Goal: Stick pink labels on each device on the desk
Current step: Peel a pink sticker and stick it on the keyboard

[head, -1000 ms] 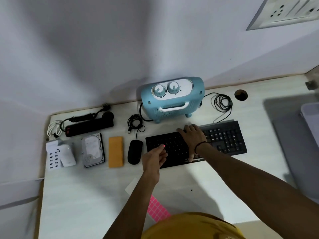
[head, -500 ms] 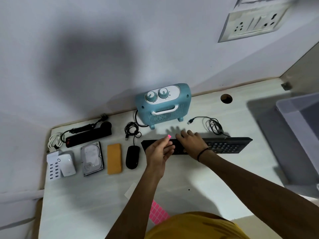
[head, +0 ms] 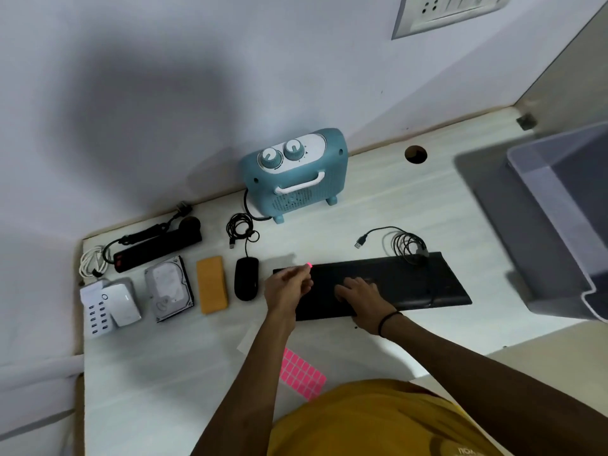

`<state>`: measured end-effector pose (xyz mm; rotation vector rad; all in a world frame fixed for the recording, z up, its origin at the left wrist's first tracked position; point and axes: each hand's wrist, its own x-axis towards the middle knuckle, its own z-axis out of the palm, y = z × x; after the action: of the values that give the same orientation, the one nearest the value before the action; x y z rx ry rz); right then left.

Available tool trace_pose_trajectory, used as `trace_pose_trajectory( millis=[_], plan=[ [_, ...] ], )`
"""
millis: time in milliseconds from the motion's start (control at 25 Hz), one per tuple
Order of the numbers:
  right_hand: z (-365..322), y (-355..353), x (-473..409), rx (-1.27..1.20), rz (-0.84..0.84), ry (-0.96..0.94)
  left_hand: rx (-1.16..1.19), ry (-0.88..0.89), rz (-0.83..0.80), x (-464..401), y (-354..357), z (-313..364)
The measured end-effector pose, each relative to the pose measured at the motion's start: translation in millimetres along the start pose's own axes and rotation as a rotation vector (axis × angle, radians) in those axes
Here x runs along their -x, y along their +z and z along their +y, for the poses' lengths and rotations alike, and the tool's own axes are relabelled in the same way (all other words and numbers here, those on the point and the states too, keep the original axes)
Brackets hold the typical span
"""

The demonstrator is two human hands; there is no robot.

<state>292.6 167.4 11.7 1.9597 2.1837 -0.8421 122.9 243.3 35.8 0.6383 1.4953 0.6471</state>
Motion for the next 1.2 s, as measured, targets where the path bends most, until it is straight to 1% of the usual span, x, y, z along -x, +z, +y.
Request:
trace_pose_trajectory(
  millis=[80,200,320,440,560,720,840,920,1080,1200],
  plan=[
    [3.9,6.7,1.2,0.013,-0.018,0.028,-0.168,0.006,-0.002,-3.7,-2.9,-15.8],
    [8.4,12.4,-5.7,0.022,-0.021,0.046,-0.307,0.000,0.031,-8.7,-8.8,-33.6],
    [7.5,24.7,-7.4,-0.023,-0.055,0.035,-0.355,-0.041,0.060,-9.5,-19.2,-53.0],
    [8.7,38.5,-1.3,-0.072,-0.145,0.033,-0.386,-0.064,0.047,-6.7,-20.9,-65.4],
    [10.3,42.6,-0.1,-0.082,-0.227,0.085,-0.424,-0.059,0.024,-6.8,-14.6,-68.4],
    [10.6,31.8,-6.7,-0.169,-0.201,0.183,-0.503,-0.041,0.009,-13.5,-7.3,-66.0],
    [12.9,23.3,-8.1,-0.238,-0.141,0.255,-0.513,-0.056,0.026,-20.0,0.1,-67.9],
    [9.6,24.3,-10.7,-0.292,-0.103,0.301,-0.532,-0.084,0.077,-22.1,4.8,-68.0],
    [-4.6,28.3,-21.1,-0.388,-0.081,0.385,-0.614,-0.132,0.200,-29.7,7.2,-66.4],
    [-8.0,32.0,-24.5,-0.481,-0.029,0.482,-0.750,-0.163,0.213,-32.1,1.3,-66.9]
  ],
)
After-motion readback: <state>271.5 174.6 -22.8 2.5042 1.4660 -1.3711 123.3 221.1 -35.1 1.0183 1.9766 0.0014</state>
